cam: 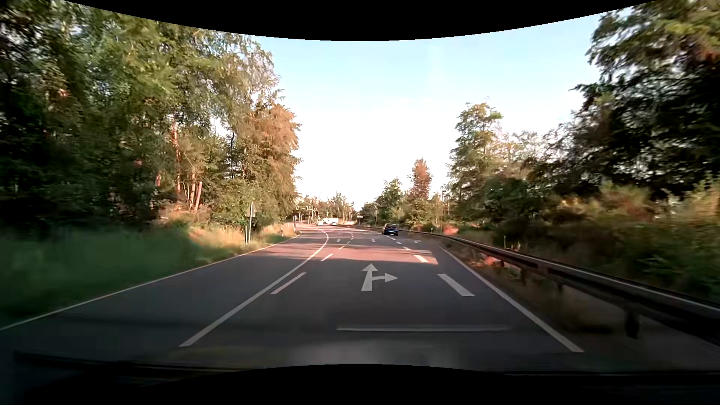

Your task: Follow the waypoints while adhering to traffic rules and regulations

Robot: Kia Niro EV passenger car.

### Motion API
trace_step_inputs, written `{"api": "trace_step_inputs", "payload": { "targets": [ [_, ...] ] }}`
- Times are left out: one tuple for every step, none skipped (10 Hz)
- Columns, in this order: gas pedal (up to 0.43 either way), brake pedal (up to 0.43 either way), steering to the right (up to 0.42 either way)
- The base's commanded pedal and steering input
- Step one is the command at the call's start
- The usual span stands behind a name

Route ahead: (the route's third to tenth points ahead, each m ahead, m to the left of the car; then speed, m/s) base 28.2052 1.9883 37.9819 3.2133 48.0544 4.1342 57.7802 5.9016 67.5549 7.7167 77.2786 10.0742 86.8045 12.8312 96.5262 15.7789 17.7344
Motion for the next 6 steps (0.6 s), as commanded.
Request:
{"api": "trace_step_inputs", "payload": {
  "targets": [
    [0.087, 0.000, -0.012],
    [0.087, 0.000, -0.012],
    [0.087, 0.000, -0.012],
    [0.087, 0.000, -0.012],
    [0.087, 0.000, -0.011],
    [0.087, 0.000, -0.011]
  ]
}}
